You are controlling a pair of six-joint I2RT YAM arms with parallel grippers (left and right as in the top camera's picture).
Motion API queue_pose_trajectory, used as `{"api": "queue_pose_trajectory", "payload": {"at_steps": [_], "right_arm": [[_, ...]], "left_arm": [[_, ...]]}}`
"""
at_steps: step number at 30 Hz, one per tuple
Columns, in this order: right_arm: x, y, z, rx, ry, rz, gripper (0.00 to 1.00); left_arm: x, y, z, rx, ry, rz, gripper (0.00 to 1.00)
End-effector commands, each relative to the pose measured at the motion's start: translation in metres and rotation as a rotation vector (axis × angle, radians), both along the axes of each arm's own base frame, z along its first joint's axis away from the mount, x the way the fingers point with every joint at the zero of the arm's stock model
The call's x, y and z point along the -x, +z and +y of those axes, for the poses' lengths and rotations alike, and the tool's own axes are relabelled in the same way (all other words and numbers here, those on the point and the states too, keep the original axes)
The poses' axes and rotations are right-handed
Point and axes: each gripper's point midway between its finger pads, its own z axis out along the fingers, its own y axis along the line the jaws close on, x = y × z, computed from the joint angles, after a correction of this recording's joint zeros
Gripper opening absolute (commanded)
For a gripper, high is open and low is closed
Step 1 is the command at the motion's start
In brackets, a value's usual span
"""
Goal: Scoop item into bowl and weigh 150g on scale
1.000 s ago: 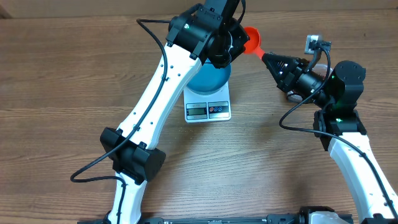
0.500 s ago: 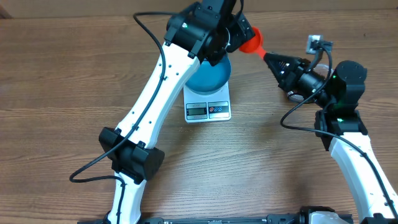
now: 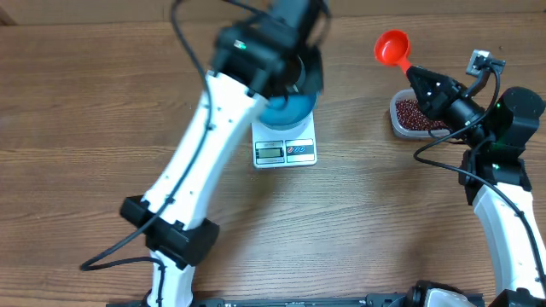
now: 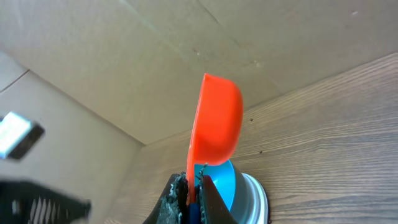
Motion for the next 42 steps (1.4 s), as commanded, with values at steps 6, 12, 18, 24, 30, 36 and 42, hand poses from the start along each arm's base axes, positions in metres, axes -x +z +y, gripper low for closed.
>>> {"api": "queue_pose_trajectory", "payload": {"at_steps": [6, 12, 18, 24, 30, 36, 42], "right_arm": [[-0.001, 0.008, -0.002, -0.001, -0.004, -0.007, 0.04], [-0.001, 0.005, -0.002, -0.001, -0.004, 0.005, 0.04], [-0.001, 0.004, -0.002, -0.002, -0.003, 0.008, 0.04], [-0.001, 0.004, -0.002, -0.002, -0.004, 0.008, 0.04], [0.000, 0.003, -0.002, -0.004, -0.003, 0.016, 0.04], [0.000, 0.000, -0.002, -0.007, -0.003, 0.029, 0.04], [0.000, 0.000, -0.002, -0.007, -0.004, 0.030, 0.04]], "left_arm": [[0.022, -0.059, -0.036, -0.193, -0.200, 0.028, 0.04], [0.039, -0.101, -0.043, -0.206, -0.248, 0.132, 0.04], [0.049, -0.122, -0.037, -0.285, -0.292, 0.148, 0.04], [0.065, -0.131, -0.017, -0.326, -0.281, 0.149, 0.05], [0.074, -0.109, 0.001, -0.253, -0.255, 0.000, 0.05], [0.073, -0.140, 0.019, -0.227, -0.246, -0.118, 0.04], [0.062, -0.187, 0.016, -0.269, -0.348, -0.162, 0.04]]}}
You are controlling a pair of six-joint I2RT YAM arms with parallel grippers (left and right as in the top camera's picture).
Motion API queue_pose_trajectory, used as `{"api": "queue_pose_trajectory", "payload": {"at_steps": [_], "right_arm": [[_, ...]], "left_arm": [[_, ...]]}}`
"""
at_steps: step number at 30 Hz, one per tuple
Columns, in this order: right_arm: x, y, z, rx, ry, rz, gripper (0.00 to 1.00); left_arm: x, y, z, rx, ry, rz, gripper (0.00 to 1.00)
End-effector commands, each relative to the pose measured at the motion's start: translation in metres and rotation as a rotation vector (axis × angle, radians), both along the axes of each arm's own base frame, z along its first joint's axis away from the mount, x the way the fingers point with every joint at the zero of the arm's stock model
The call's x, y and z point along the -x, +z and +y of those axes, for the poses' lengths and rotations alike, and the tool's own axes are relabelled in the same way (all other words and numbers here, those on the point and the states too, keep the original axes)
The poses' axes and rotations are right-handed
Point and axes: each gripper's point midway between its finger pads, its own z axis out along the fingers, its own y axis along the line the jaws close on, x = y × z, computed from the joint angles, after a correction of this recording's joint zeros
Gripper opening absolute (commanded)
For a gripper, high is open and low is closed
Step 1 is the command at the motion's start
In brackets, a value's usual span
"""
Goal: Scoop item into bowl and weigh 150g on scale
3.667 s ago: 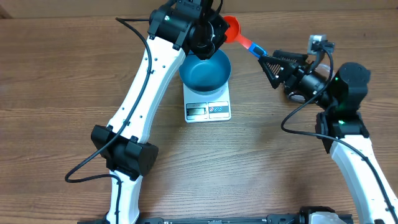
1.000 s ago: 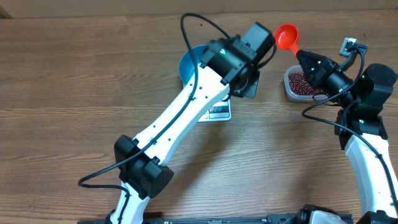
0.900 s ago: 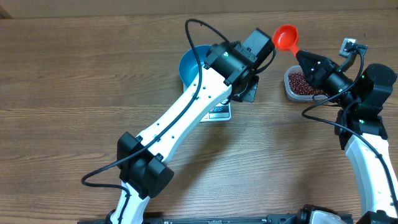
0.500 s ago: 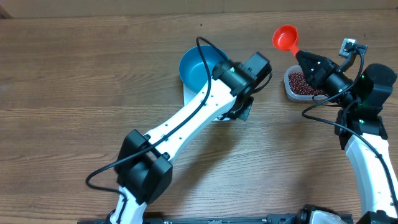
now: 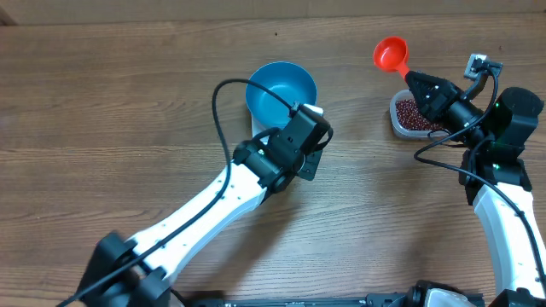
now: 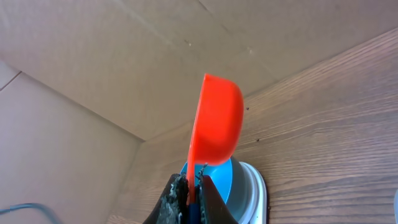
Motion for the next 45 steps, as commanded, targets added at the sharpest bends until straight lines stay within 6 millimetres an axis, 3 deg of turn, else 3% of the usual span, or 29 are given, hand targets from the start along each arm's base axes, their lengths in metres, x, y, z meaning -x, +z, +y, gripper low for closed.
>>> {"api": "queue_pose_trajectory", "payload": {"at_steps": [1, 12, 19, 23, 45], "right_arm": [[-0.002, 0.012, -0.002, 0.010, -0.003, -0.031, 0.04], [-0.002, 0.010, -0.002, 0.008, -0.003, -0.024, 0.04], [-0.002, 0.011, -0.002, 0.008, -0.003, -0.025, 0.04], [-0.002, 0.010, -0.002, 0.008, -0.002, -0.024, 0.04], [-0.002, 0.010, -0.002, 0.008, -0.002, -0.024, 0.04]], "left_arm": [[0.000, -0.034, 0.008, -0.107, -0.086, 0.011, 0.04], [-0.027, -0.068, -0.009, -0.140, -0.166, -0.052, 0.04], [-0.044, -0.072, 0.008, -0.138, -0.116, -0.054, 0.04], [-0.054, -0.088, 0.022, -0.159, -0.097, -0.031, 0.04], [-0.046, -0.095, 0.009, -0.115, -0.163, 0.005, 0.04]]}}
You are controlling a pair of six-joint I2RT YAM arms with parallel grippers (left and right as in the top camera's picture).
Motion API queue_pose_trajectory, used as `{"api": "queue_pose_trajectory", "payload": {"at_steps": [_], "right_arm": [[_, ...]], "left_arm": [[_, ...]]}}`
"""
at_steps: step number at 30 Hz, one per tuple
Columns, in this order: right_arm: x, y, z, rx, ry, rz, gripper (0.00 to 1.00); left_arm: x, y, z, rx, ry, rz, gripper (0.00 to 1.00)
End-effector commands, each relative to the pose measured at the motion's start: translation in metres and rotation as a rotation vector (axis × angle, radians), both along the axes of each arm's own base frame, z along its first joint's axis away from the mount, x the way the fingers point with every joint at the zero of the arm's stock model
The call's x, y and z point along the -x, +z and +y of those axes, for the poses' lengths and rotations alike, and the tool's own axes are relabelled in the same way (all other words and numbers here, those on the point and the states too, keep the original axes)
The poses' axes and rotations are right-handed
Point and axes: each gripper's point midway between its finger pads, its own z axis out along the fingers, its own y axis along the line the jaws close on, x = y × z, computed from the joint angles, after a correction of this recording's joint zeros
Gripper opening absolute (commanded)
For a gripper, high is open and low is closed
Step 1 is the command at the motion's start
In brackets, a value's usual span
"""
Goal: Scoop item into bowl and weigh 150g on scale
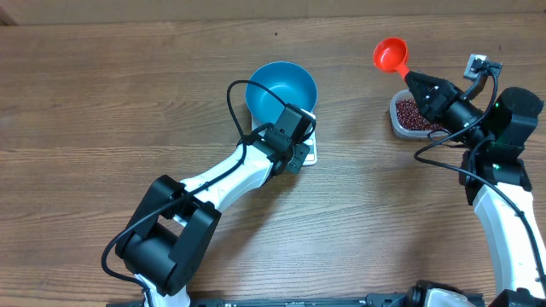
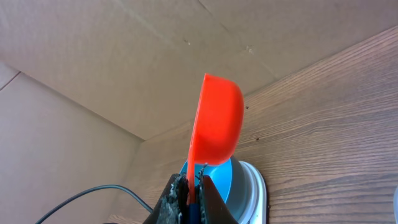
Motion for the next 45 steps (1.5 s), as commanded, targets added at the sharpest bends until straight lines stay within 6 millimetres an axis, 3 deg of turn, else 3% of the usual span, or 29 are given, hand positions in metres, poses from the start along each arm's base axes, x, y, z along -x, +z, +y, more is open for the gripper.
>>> {"api": "queue_pose_trajectory", "payload": {"at_steps": [1, 31, 37, 45], "right_arm": [[-0.002, 0.011, -0.002, 0.009, -0.002, -0.028, 0.04], [-0.001, 0.012, 0.000, 0.006, 0.009, -0.029, 0.04], [0.000, 0.012, 0.001, 0.003, 0.020, -0.029, 0.04], [0.000, 0.012, 0.002, 0.003, 0.023, -0.030, 0.04]], "left_arm": [[0.002, -0.005, -0.004, -0.005, -0.035, 0.008, 0.04], [0.004, -0.012, -0.002, -0.009, -0.038, 0.010, 0.04], [0.008, -0.030, 0.001, -0.043, -0.055, 0.042, 0.04], [0.009, -0.032, 0.001, -0.048, -0.054, 0.049, 0.04]]}}
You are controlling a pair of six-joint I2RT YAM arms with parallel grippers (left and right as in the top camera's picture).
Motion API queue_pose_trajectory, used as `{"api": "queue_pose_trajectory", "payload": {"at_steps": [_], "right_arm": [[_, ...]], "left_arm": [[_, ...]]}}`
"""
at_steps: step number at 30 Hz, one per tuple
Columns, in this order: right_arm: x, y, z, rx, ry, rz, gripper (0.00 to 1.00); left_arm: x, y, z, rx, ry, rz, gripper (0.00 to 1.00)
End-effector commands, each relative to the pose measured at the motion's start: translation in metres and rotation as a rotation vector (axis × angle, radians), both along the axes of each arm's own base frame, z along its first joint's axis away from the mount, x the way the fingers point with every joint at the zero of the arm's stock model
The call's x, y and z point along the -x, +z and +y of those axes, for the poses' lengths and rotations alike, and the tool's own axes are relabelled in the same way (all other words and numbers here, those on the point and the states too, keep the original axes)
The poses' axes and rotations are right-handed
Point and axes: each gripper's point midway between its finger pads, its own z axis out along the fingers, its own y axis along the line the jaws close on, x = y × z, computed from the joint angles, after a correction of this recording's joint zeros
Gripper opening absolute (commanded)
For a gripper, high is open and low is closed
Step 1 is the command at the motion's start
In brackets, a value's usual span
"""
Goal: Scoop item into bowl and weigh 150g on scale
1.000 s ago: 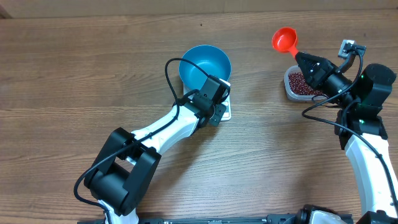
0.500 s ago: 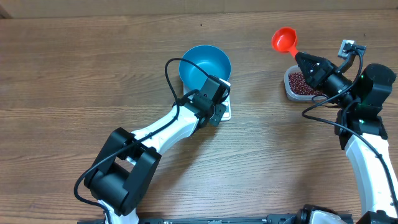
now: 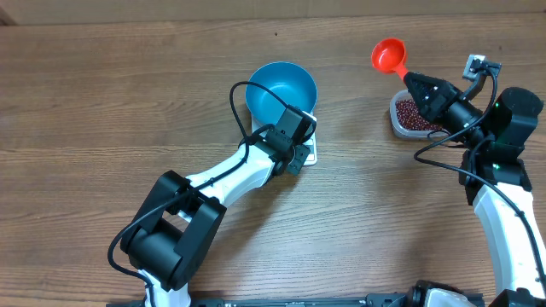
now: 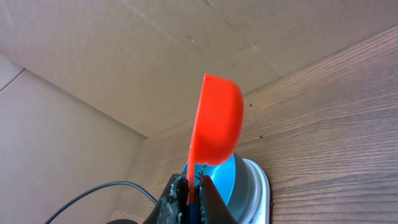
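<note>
The blue bowl (image 3: 281, 88) stands on the white scale (image 3: 311, 153), whose front is mostly covered by my left gripper (image 3: 293, 143); its jaws cannot be made out from above. My right gripper (image 3: 415, 83) is shut on the handle of the red scoop (image 3: 390, 55), held in the air just behind the clear tub of red beans (image 3: 414, 118). In the right wrist view the scoop (image 4: 217, 118) rises edge-on from the gripper (image 4: 194, 180), its inside hidden, with the bowl (image 4: 227, 180) and the scale (image 4: 258, 193) beyond it.
The left arm (image 3: 226, 179) lies low across the middle of the wooden table (image 3: 85, 128), its black cable looping beside the bowl. A cardboard wall (image 4: 155, 50) closes off the far edge. The right arm (image 3: 503, 170) stands at the right edge.
The red scoop has shifted very slightly to the left. The left arm's lower links have shifted a little; its gripper stays at the scale's front. Bowl and bean tub are unmoved.
At first the left arm reached high over the scale, hiding the bowl. Then it lay lower, its gripper at the scale's front and the bowl showing. It then folded closer and has stayed there. My right gripper held the scoop by the beans throughout.
</note>
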Motion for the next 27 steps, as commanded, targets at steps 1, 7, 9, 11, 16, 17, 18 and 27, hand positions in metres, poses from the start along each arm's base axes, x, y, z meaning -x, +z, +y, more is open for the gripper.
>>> {"api": "queue_pose_trajectory", "payload": {"at_steps": [1, 7, 9, 11, 16, 17, 18, 27], "right_arm": [[-0.001, 0.012, -0.001, 0.007, 0.005, -0.030, 0.04], [-0.002, 0.012, -0.001, 0.007, 0.004, -0.030, 0.04], [-0.002, 0.012, -0.001, 0.007, 0.004, -0.031, 0.04], [-0.002, 0.012, -0.001, 0.007, 0.004, -0.031, 0.04], [-0.002, 0.012, -0.001, 0.007, 0.005, -0.031, 0.04], [-0.002, 0.012, -0.001, 0.007, 0.004, -0.031, 0.04], [-0.002, 0.012, -0.001, 0.007, 0.005, -0.031, 0.04], [-0.001, 0.012, 0.000, -0.004, 0.011, -0.026, 0.04]], "left_arm": [[0.010, -0.020, 0.003, -0.036, -0.028, 0.043, 0.04], [0.007, -0.003, 0.000, -0.012, -0.031, 0.012, 0.04], [0.007, 0.010, -0.003, 0.002, -0.040, -0.011, 0.04], [0.008, 0.026, -0.008, 0.020, -0.053, -0.039, 0.04], [0.012, 0.078, -0.018, 0.082, -0.087, -0.134, 0.04], [0.012, 0.089, -0.018, 0.097, -0.088, -0.154, 0.04], [0.013, 0.100, -0.018, 0.111, -0.087, -0.172, 0.04], [0.024, 0.164, 0.008, 0.154, -0.051, -0.260, 0.04]]}}
